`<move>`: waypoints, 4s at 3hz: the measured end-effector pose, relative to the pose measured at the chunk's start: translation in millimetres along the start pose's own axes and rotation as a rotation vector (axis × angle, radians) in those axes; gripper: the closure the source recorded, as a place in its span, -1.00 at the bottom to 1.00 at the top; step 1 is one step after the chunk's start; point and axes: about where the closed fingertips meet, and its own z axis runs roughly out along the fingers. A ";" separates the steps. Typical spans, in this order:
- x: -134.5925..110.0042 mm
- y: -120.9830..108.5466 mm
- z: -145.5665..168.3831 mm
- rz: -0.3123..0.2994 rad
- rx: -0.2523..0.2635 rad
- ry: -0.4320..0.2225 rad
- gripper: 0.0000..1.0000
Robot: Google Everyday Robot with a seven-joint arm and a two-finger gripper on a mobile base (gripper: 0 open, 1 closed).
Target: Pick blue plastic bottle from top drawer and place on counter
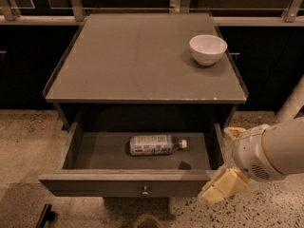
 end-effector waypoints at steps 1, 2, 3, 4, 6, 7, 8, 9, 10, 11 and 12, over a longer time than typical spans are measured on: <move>9.5 -0.4 1.5 0.058 0.005 -0.007 -1.00; 19.1 -8.2 37.2 0.096 -0.023 -0.056 -1.00; 8.0 -29.5 92.3 0.099 -0.067 -0.151 -1.00; -17.6 -52.3 131.3 0.071 -0.087 -0.237 -1.00; -59.7 -80.0 193.0 0.037 -0.119 -0.309 -1.00; -62.1 -82.7 220.4 0.052 -0.122 -0.303 -1.00; -52.5 -74.4 238.5 0.099 -0.068 -0.280 -1.00; -46.3 -65.3 260.2 0.098 0.015 -0.246 -1.00; -44.4 -61.2 275.3 0.083 0.079 -0.218 -1.00; -47.2 -60.5 278.0 0.077 0.084 -0.221 -0.62; -47.2 -60.4 278.0 0.077 0.084 -0.221 -0.16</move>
Offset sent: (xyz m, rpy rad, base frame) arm 0.0470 -0.0026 -0.1006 0.2024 0.0230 -0.1070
